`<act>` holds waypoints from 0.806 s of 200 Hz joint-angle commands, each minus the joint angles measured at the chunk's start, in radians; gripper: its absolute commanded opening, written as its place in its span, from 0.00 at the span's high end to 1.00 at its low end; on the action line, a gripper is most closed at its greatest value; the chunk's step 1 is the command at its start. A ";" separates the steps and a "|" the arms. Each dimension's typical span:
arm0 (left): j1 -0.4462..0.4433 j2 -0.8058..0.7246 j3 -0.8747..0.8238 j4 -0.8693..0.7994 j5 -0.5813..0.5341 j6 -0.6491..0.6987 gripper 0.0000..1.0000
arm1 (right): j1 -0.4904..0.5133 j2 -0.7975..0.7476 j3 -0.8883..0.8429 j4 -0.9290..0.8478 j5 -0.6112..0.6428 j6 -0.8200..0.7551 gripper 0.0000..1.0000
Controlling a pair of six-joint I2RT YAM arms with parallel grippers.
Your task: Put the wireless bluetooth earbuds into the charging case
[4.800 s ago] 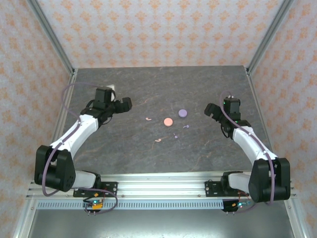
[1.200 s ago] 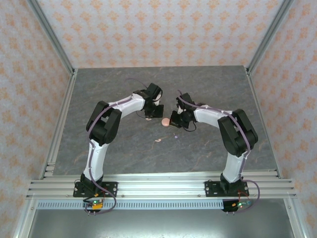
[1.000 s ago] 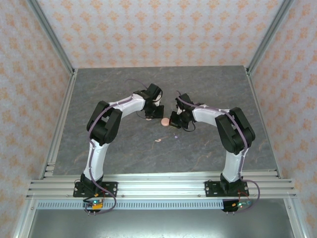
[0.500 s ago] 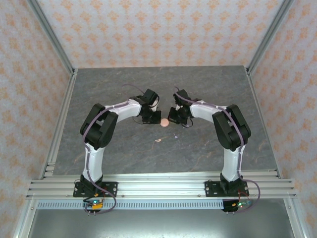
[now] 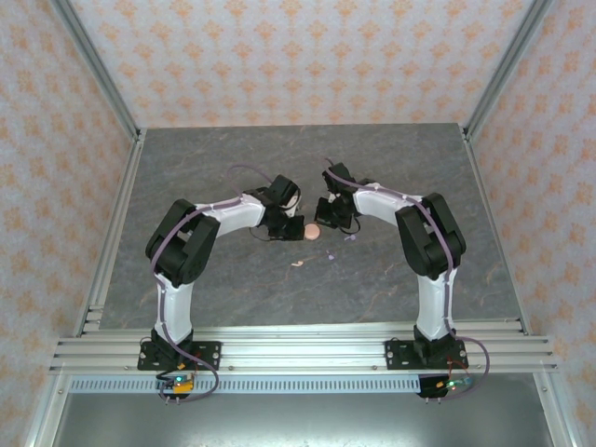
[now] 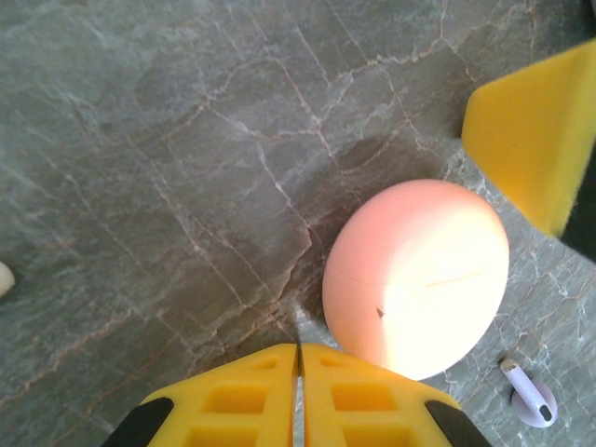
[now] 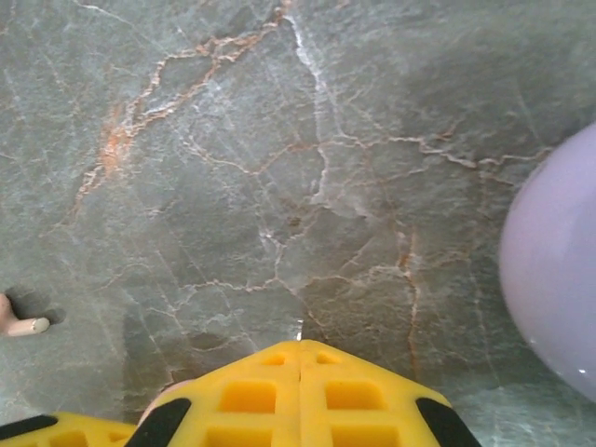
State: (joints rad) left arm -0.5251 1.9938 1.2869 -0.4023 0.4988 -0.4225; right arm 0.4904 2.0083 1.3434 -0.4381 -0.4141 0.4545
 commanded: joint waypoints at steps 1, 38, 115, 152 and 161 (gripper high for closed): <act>-0.013 -0.058 -0.013 -0.063 -0.052 -0.001 0.89 | 0.002 -0.036 0.018 -0.054 0.076 -0.019 0.92; 0.010 -0.127 -0.003 -0.093 -0.093 0.014 0.88 | -0.020 -0.134 -0.029 -0.048 0.084 -0.012 0.86; 0.084 -0.123 0.003 -0.014 0.057 -0.010 0.68 | -0.050 -0.268 -0.250 0.167 -0.180 0.055 0.69; 0.090 -0.091 -0.027 0.061 0.113 -0.056 0.54 | -0.049 -0.244 -0.312 0.286 -0.223 0.107 0.68; 0.089 -0.090 -0.042 0.087 0.131 -0.068 0.54 | -0.048 -0.235 -0.316 0.302 -0.238 0.114 0.68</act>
State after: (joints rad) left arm -0.4385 1.8793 1.2823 -0.3904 0.5613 -0.4534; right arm 0.4385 1.7523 1.0409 -0.2459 -0.5934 0.5243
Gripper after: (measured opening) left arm 0.453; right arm 0.316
